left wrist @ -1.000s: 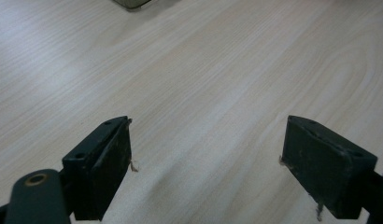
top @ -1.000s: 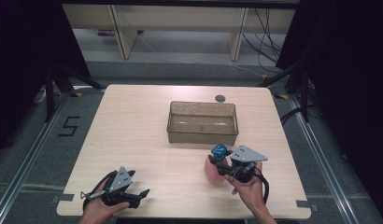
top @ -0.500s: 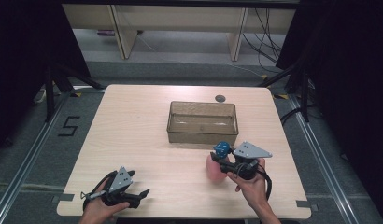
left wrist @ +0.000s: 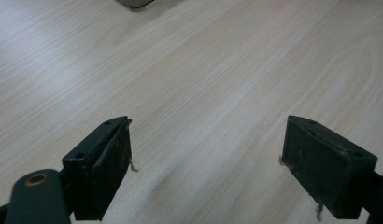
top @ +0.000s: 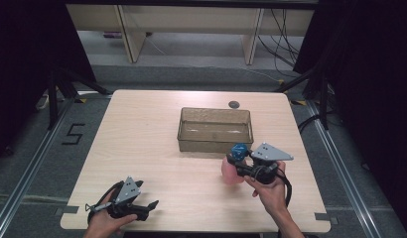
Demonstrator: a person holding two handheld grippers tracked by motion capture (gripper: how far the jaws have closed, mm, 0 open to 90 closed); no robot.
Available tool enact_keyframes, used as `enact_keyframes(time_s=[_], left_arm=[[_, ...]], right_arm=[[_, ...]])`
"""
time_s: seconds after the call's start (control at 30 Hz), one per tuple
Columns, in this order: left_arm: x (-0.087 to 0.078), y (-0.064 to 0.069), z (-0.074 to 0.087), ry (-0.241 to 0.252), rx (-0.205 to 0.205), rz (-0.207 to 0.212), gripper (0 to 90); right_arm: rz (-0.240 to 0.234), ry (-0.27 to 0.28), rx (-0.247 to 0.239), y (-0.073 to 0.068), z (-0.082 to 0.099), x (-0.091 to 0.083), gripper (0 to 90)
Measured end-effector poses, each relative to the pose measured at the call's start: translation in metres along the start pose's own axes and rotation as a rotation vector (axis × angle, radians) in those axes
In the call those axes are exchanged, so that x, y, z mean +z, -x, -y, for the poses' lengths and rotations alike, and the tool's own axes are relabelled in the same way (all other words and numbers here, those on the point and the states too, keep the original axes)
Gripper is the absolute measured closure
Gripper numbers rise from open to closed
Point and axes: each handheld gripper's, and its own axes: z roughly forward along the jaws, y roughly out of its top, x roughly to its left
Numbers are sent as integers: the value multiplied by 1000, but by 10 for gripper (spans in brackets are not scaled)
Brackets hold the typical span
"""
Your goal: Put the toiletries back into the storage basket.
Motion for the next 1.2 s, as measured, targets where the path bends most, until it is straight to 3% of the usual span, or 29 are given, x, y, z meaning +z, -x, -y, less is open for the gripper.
enact_keyframes(time_s=[0.2, 0.23, 0.33, 0.47, 0.5, 0.53, 0.7, 0.8, 0.83, 0.87, 0.9, 0.93, 1.03, 1.07, 1.1, 1.2], left_arm=[[0, 0, 0, 1, 2, 1, 154], [1, 0, 0, 11, -3, 5, 154], [1, 0, 0, 12, -1, 9, 154], [0, 0, 0, 14, -13, 10, 154], [0, 0, 0, 5, -5, 2, 154], [-1, -1, 0, -4, 5, 6, 154], [0, 0, -1, 11, -4, 3, 154], [-1, -1, 0, -5, 1, 9, 154], [0, 0, 0, 10, -11, 17, 154], [0, 0, 0, 8, -2, 6, 154], [-1, -1, 0, -4, 2, 9, 154], [-1, -1, 0, -1, 2, 8, 154], [0, -1, 0, 5, 4, 4, 154], [0, -1, 0, -2, 1, 9, 154], [0, 0, 0, 5, -5, 5, 154], [0, -1, 0, 0, -5, 21, 154]], right_arm=[[-5, 4, -7, 5, -9, 3, 535], [2, -18, 20, 3, -10, 1, 535], [3, -6, -11, 6, -15, 3, 535], [-2, 1, 4, 6, -21, 4, 535], [-1, -2, -15, 7, -23, 3, 535], [-5, 1, 2, 6, -24, 4, 535], [-15, -2, -15, 10, -30, 4, 535], [-26, -9, -10, 9, -35, 5, 535], [-9, -7, -6, 8, -35, 5, 535], [-13, -3, -31, 10, -37, 6, 535], [-23, -15, 1, 8, -37, 6, 535], [-15, -2, -20, 10, -38, 6, 535], [-35, -1, -6, 9, -40, 8, 535], [-17, 9, -30, 10, -42, 8, 535], [-28, -10, -19, 9, -44, 8, 535], [-26, 3, -10, 9, -48, 11, 535]])
